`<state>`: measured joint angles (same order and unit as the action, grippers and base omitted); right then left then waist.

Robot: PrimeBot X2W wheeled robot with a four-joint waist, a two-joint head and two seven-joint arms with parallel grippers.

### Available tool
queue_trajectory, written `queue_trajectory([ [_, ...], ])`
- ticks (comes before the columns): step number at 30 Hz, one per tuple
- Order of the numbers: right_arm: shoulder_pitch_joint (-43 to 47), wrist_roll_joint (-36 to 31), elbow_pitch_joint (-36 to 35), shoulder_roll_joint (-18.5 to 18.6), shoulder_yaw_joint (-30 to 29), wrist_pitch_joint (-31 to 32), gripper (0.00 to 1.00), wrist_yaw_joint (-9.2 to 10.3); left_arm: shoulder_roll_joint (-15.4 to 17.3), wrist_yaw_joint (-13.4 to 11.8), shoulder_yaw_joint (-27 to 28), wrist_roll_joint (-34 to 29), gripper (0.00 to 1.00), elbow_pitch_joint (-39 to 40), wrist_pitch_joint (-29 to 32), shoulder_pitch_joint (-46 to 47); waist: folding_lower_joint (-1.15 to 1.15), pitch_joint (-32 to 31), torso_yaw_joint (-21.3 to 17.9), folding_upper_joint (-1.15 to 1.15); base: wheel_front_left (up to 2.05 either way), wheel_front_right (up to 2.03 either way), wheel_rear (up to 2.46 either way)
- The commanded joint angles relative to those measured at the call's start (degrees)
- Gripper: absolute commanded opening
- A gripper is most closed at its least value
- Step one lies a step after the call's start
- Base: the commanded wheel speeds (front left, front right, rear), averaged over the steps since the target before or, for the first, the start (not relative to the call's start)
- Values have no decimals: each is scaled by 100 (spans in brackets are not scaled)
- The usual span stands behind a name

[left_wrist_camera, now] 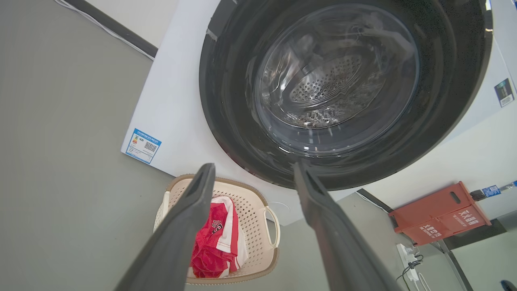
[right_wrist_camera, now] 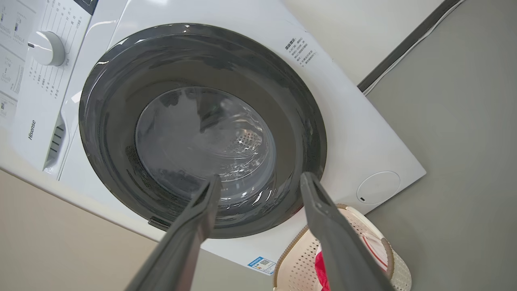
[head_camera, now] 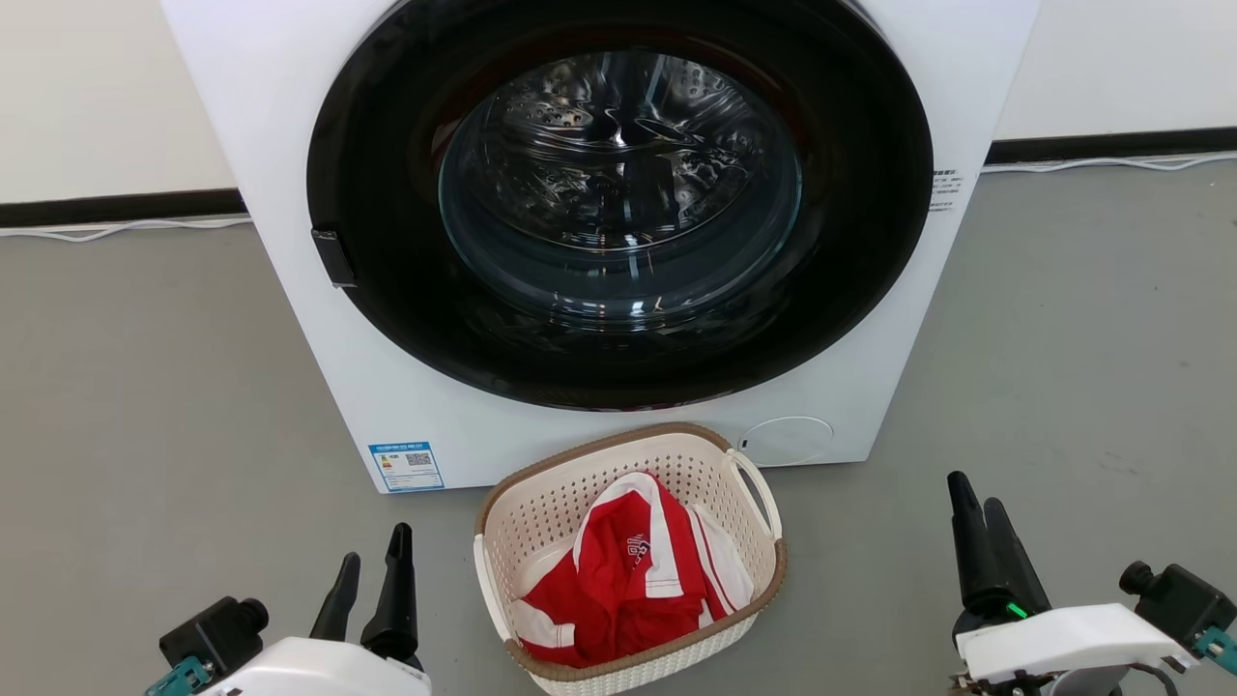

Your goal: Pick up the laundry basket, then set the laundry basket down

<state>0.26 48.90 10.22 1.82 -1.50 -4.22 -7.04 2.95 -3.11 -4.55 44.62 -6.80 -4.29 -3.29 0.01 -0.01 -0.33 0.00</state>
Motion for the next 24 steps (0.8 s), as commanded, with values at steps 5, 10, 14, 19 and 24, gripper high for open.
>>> queue_trajectory([
  [5, -28, -512, -216, 71, 146, -159, 100, -25, 118, -195, -46, -544, 100, 265, -152, 57, 0, -16, -3, 0, 0, 0, 0],
  [10, -5, -869, -244, 74, 187, -243, 100, -27, 181, -329, -142, -906, 100, 334, -236, 27, 0, -27, -6, 0, 0, 0, 0],
  [14, 3, -1142, -271, 77, 211, -310, 100, -29, 242, -427, -227, -1200, 100, 388, -303, 7, 0, -31, -10, 0, 0, 0, 0],
  [19, 7, -1412, -312, 79, 231, -377, 100, -30, 292, -538, -307, -1489, 100, 456, -370, -8, 0, -30, -13, 0, 0, 0, 0],
  [24, 17, -1748, -364, 83, 253, -461, 100, -32, 331, -660, -397, -1807, 100, 540, -454, -31, 0, -31, -17, 0, 0, 0, 0],
])
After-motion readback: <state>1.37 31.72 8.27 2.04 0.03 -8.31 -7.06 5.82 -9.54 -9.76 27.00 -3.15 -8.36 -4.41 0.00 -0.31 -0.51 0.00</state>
